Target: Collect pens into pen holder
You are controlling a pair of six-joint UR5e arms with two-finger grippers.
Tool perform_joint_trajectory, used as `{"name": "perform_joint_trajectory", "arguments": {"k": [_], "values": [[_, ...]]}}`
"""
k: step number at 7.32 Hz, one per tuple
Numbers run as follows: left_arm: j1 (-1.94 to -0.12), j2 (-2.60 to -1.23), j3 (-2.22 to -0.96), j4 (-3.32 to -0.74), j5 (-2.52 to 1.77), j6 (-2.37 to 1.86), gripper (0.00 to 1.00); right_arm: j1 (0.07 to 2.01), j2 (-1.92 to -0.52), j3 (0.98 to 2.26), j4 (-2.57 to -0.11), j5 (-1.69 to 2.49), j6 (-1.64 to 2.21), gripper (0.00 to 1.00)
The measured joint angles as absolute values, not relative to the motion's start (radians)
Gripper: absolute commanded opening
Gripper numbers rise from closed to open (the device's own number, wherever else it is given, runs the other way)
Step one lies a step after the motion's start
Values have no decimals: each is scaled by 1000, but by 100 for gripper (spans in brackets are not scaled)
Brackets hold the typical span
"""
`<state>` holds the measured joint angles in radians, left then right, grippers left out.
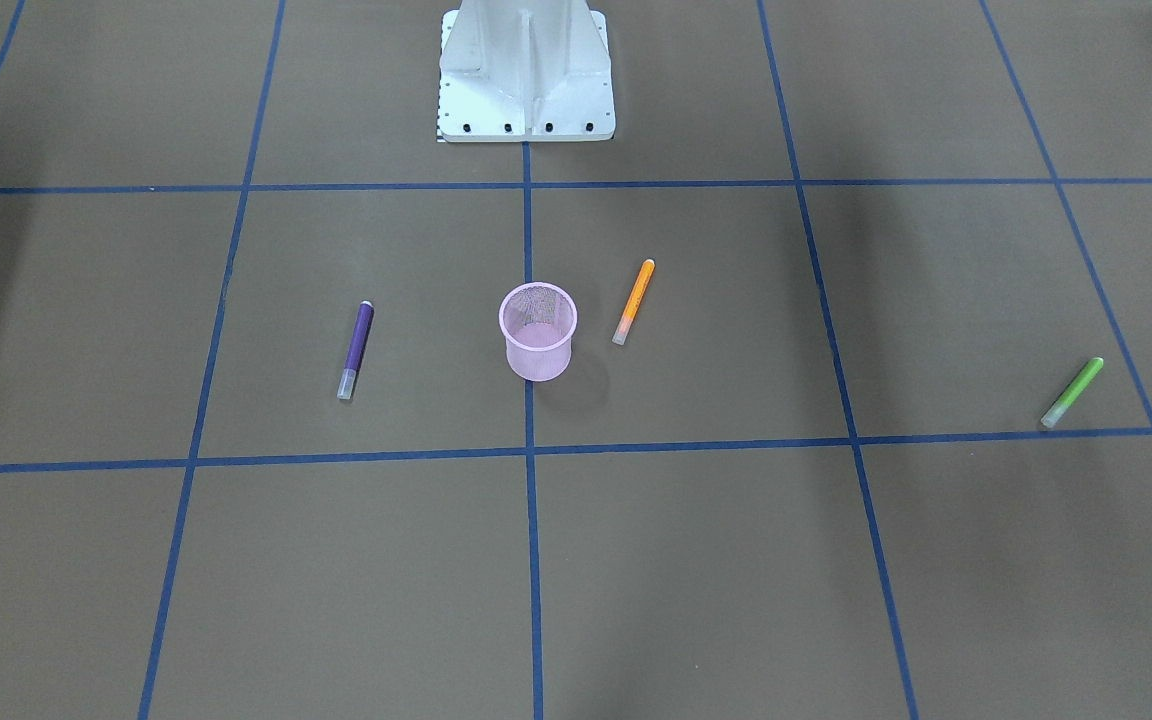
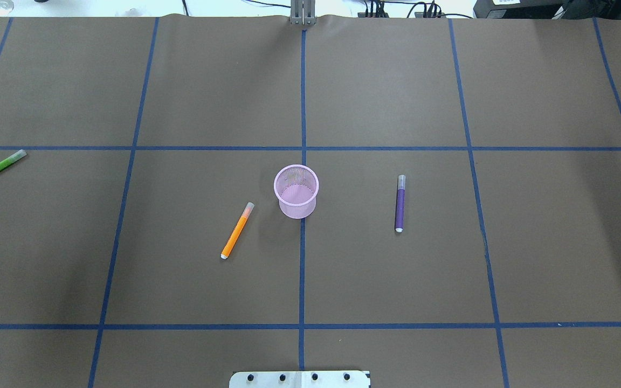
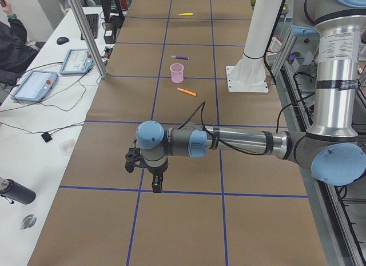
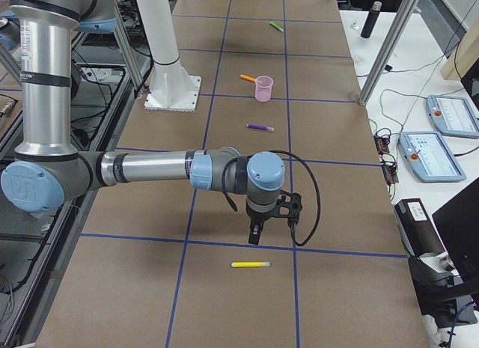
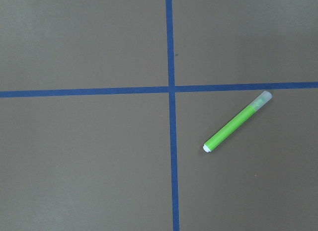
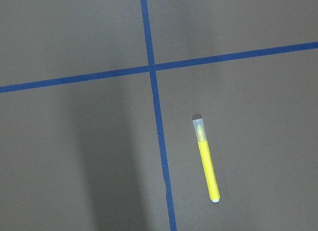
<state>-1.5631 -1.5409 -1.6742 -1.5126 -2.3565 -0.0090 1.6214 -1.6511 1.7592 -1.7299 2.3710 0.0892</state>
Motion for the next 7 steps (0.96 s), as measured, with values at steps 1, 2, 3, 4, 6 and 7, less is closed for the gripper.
{"name": "perform_joint_trajectory", "arguments": {"k": [1, 2, 3, 4, 6, 7], "values": [[-1564, -1539, -1673, -1513, -2356, -9, 100, 1621, -1650, 1761, -1730, 2372, 91, 100], [-1565, -1539, -1673, -1513, -2356, -9, 100, 1621, -1650, 1763, -1730, 2372, 92, 100], [-1566, -1540, -1673, -1512, -2356, -9, 100, 1621, -1649, 1763, -1728, 2372, 92, 100], [-1568, -1541, -1674, -1512, -2356, -10, 100, 1621, -1648, 1765, -1726, 2372, 92, 100], [-1596, -1543, -1677, -1512, -2358, -12, 100, 1621, -1646, 1769, -1724, 2374, 91, 100], [-1602, -1547, -1681, -1515, -2360, -13, 100, 1621, -1643, 1776, -1723, 2376, 90, 100]]}}
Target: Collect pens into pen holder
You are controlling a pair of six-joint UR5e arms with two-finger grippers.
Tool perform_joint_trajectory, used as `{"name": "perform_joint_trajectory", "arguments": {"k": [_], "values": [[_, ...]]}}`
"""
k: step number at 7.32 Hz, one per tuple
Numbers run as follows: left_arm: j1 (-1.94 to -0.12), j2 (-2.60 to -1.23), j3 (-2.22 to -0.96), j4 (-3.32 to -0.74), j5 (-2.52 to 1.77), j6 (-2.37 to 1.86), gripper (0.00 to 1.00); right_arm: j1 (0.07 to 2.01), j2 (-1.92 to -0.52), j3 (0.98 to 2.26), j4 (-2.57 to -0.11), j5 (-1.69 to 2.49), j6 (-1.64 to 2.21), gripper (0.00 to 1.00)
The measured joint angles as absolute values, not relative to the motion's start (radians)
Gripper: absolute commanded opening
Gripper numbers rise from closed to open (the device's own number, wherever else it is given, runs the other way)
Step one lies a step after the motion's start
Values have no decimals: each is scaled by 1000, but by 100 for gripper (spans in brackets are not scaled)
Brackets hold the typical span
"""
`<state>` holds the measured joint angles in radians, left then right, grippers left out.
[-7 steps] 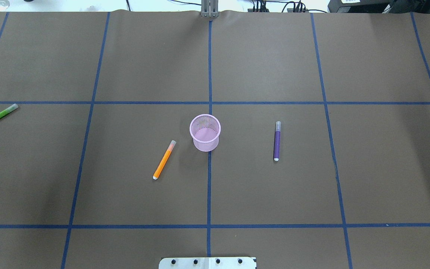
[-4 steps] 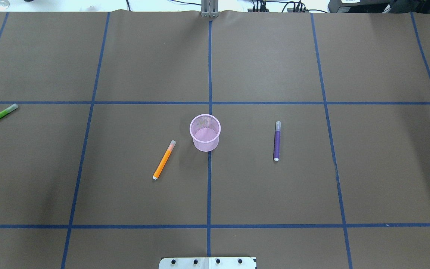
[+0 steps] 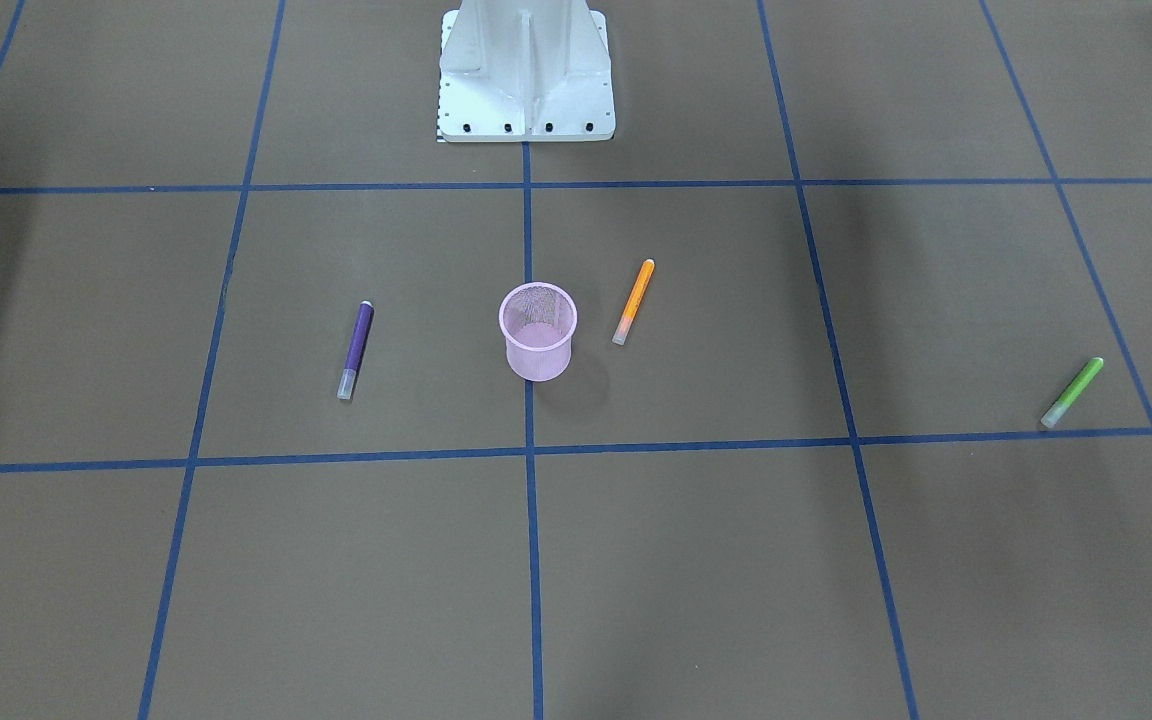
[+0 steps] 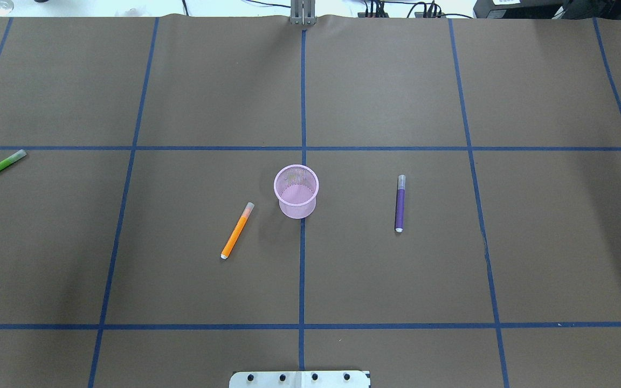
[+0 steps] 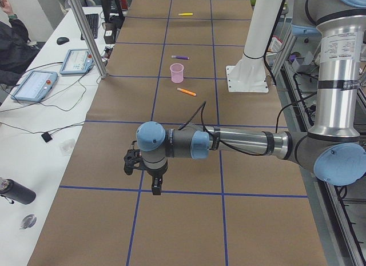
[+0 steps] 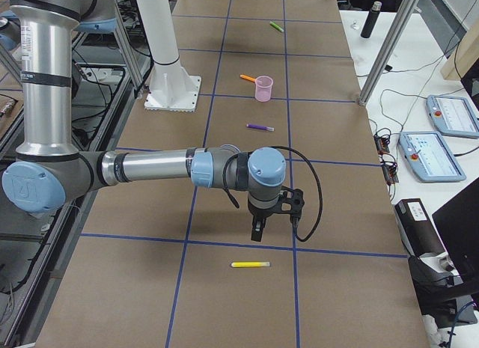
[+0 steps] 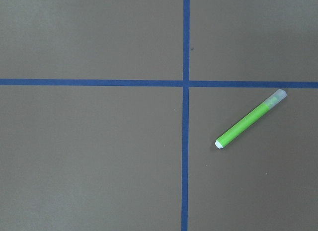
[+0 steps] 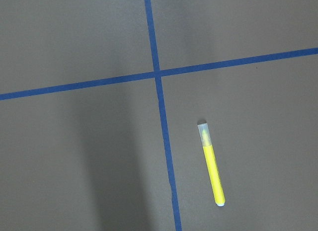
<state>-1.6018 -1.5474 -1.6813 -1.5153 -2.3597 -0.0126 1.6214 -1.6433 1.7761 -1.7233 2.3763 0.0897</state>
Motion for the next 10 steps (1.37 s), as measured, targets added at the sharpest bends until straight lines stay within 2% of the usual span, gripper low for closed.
{"name": "perform_joint_trajectory", "arguments": {"k": [3, 6, 10], "values": [[-1591, -1574, -1714, -1528, -2367, -12, 100, 1613, -1625, 1792, -1723, 2372, 89, 100], [-1469, -1633, -1712, -1581, -2366, -15, 99, 1608, -1621, 1782, -1723, 2375, 90, 100], [-1291, -1671, -1587, -1782, -2300, -24, 99, 1586, -1621, 1779, -1723, 2379, 90, 100]]}}
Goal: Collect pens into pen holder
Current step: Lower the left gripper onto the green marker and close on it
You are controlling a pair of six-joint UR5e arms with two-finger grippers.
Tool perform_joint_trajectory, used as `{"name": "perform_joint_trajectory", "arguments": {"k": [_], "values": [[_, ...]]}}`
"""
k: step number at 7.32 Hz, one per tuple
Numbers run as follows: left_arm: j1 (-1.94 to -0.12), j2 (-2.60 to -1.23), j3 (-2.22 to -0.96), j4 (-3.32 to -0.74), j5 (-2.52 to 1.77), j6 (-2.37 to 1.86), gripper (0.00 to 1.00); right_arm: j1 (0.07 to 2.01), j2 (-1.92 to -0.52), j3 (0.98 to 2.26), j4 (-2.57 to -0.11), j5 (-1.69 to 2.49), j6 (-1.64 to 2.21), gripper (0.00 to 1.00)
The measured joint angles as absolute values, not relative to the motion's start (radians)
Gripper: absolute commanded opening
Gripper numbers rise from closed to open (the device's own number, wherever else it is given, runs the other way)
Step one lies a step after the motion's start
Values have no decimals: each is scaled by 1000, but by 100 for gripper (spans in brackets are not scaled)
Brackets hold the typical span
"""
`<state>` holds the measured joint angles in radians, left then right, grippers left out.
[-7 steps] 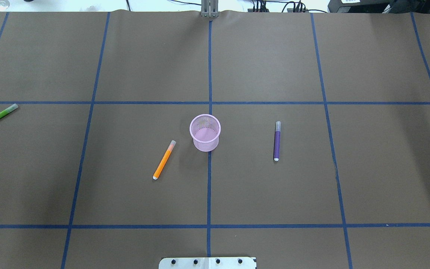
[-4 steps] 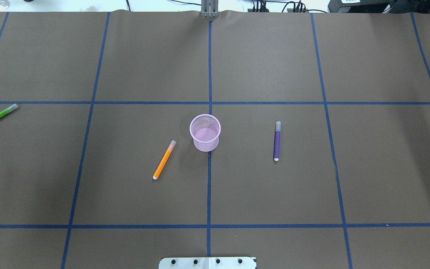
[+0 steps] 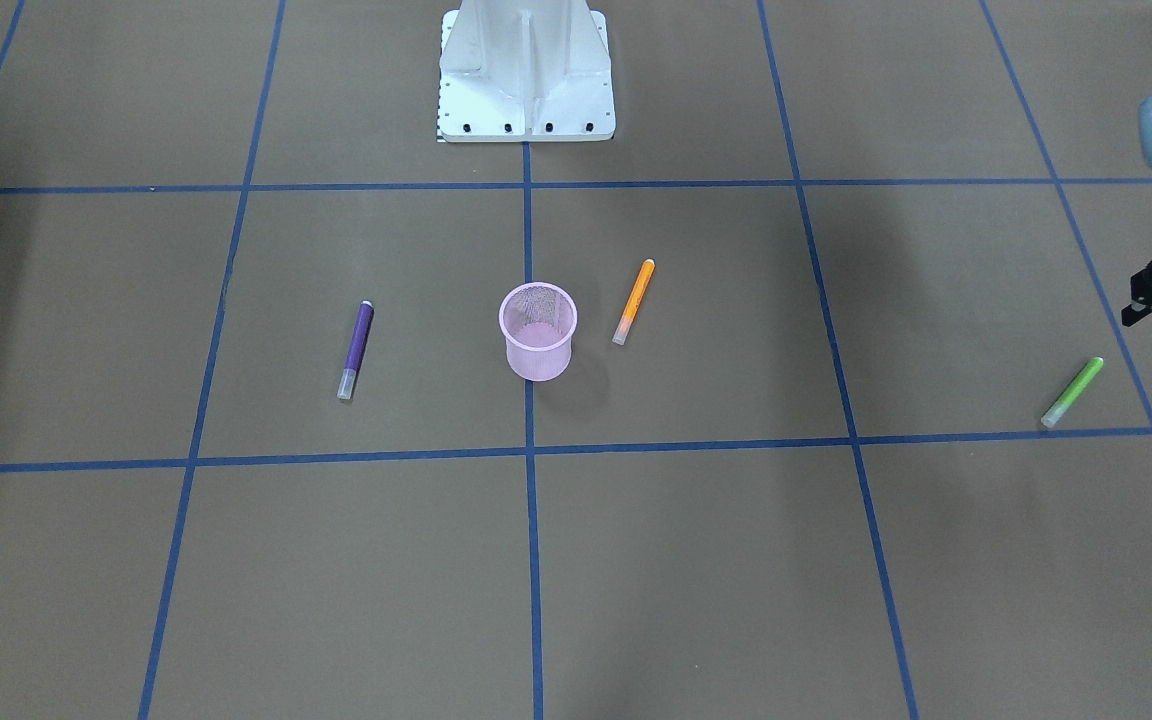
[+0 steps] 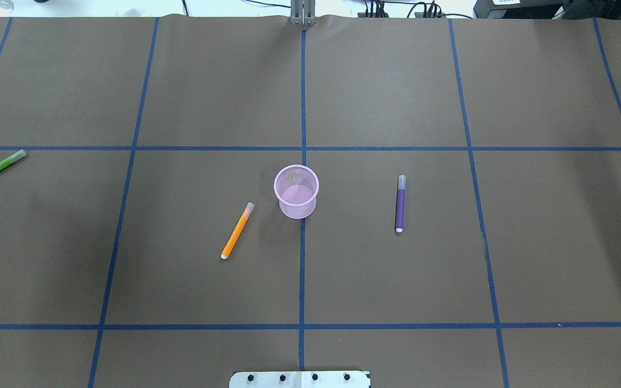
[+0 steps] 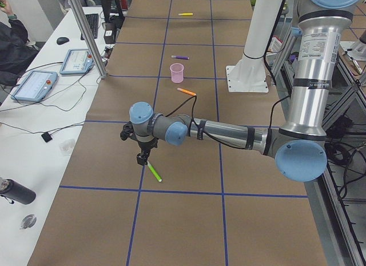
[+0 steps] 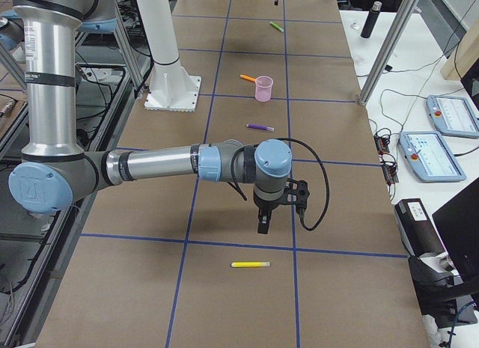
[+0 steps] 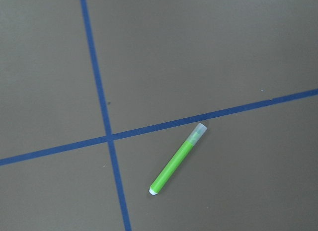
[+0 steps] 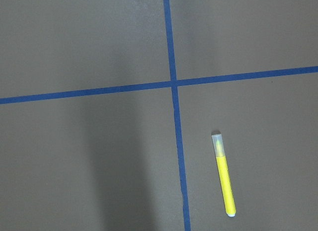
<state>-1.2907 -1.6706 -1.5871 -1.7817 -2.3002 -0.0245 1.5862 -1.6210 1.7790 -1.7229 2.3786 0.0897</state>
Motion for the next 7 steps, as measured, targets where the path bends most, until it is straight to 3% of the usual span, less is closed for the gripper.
{"name": "perform_joint_trajectory", "arguments": {"k": [7], "values": [[-1187, -1799, -1345, -1842, -2245, 100, 93, 1546, -1617, 1773, -1725, 2381, 91, 100]]}}
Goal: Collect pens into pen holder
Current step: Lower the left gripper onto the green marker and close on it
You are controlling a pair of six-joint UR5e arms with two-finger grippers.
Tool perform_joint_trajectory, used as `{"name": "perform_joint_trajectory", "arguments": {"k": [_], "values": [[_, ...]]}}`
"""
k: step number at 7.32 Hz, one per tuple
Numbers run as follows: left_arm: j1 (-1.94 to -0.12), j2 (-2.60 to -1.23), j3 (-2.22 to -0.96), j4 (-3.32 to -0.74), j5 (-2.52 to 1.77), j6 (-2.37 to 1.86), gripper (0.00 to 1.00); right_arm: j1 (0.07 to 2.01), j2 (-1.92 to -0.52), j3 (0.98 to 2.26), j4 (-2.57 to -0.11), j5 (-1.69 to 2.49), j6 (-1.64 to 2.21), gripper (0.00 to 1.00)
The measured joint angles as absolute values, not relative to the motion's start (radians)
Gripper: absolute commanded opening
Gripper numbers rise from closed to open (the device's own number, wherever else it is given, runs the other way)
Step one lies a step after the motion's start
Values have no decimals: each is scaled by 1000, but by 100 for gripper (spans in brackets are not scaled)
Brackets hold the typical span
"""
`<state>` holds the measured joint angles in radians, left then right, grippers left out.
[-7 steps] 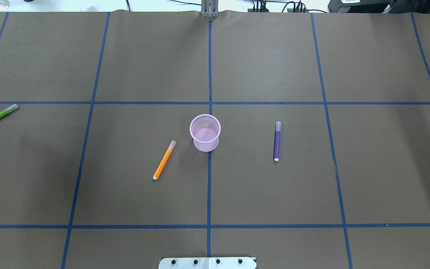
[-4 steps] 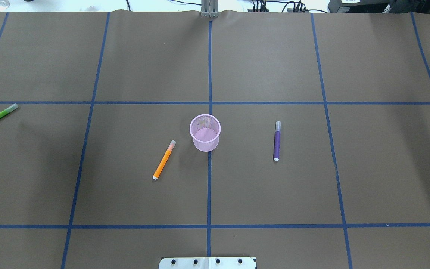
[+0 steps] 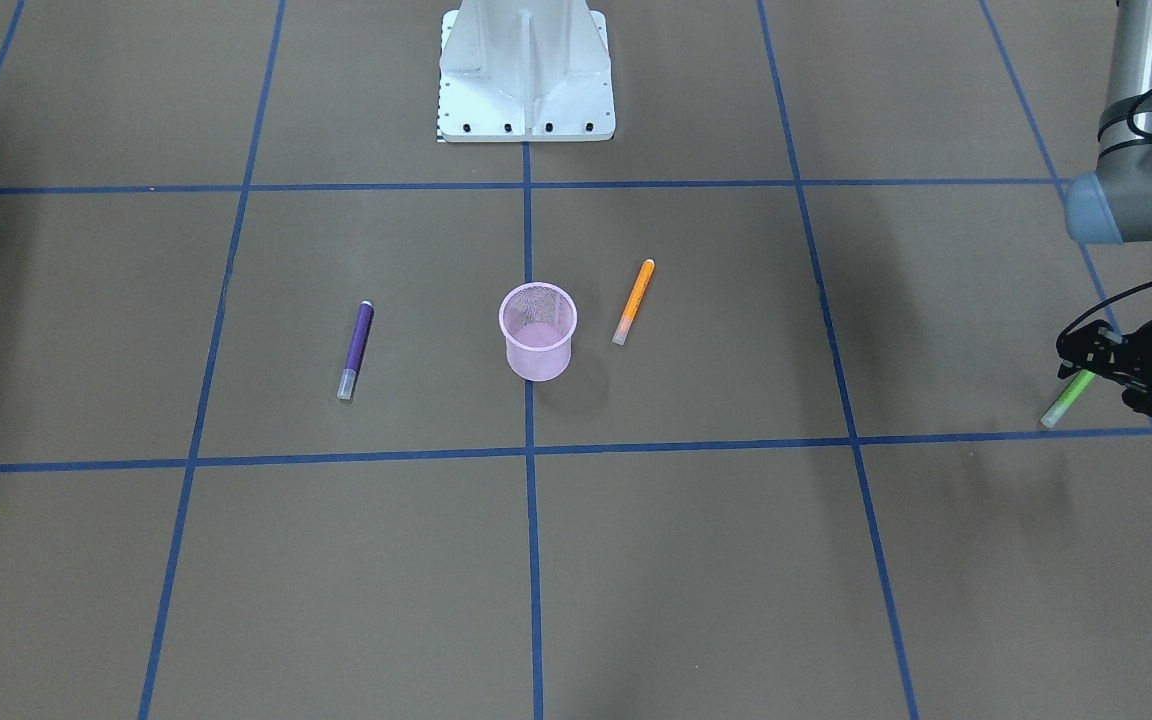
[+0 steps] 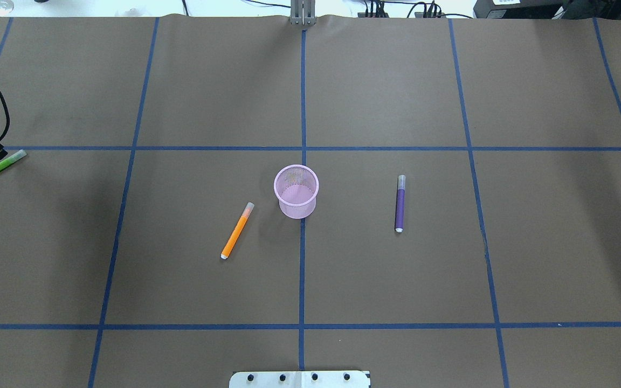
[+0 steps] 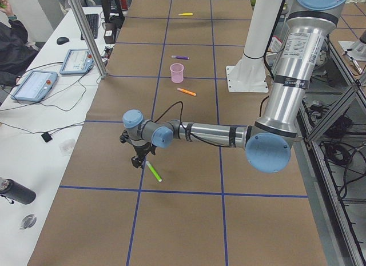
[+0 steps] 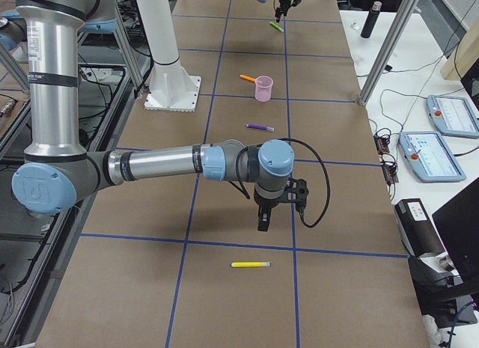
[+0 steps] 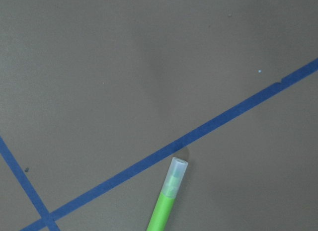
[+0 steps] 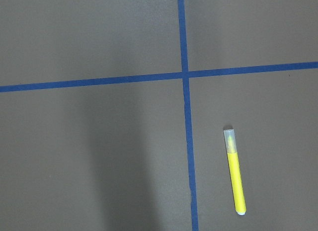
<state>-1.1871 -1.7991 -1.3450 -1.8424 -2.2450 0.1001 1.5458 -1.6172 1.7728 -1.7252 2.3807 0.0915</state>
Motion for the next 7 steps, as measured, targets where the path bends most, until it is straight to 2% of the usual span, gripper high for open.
{"name": "perform_joint_trajectory", "arguments": {"k": [4, 7], "values": [[-1162, -1809, -1269, -1919, -2246, 92, 91, 1537, -1617, 1769, -1726, 2382, 92, 100], [-1145, -1813, -1238, -1948, -2246, 91, 78, 1536, -1616, 1765, -1726, 2381, 91, 100]]}}
